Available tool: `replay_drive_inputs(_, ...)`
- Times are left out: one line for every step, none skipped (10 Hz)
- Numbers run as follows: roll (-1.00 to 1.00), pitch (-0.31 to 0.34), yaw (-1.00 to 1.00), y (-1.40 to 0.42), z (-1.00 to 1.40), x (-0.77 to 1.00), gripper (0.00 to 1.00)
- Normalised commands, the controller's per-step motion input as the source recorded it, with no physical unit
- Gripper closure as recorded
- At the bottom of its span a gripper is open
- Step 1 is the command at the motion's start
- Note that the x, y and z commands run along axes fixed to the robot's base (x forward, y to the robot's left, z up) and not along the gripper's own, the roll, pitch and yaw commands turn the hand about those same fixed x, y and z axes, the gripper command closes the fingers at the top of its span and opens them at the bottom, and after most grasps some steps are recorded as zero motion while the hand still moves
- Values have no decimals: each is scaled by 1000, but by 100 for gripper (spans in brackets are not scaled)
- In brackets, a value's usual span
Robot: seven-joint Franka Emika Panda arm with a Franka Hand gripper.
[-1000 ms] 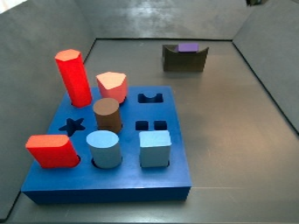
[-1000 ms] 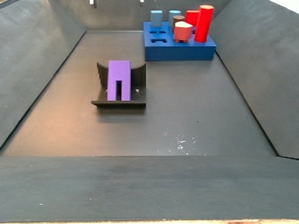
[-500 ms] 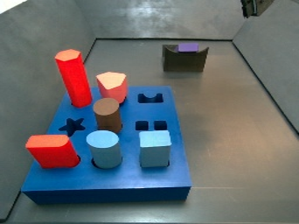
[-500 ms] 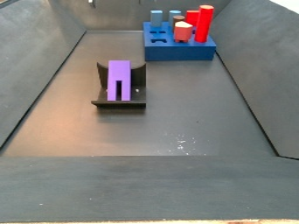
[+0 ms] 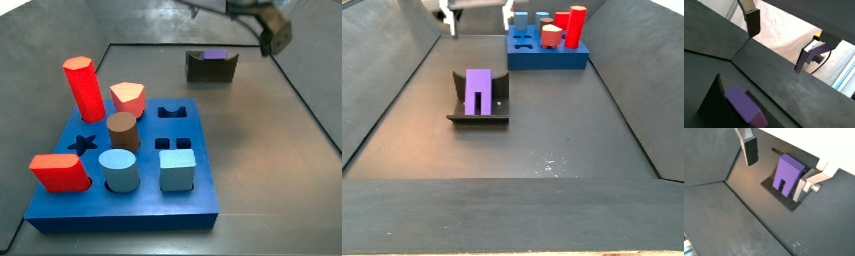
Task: Pick up the double-square object. Move up. Place the double-square object on the fixture. Regrasp the double-square object. Move to above the board. Insert the double-square object.
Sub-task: Regrasp the double-square object.
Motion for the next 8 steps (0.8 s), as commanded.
replay_drive_inputs(92, -16, 123, 38, -1000, 97, 0)
replay_drive_inputs(84, -39, 112, 35, -1000, 107, 0)
replay_drive_inputs(79, -51, 103, 31, -1000, 112, 0)
replay_drive_inputs(74, -72, 76, 22, -1000, 122, 0)
replay_drive_inputs(75, -79, 63, 19, -1000, 127, 0)
replay_drive_inputs(71, -80, 31, 11, -785, 107, 0)
replay_drive_inputs(74, -75, 19, 8, -691, 96, 0)
replay_drive_inputs(72, -68, 0, 2, -510, 85, 0)
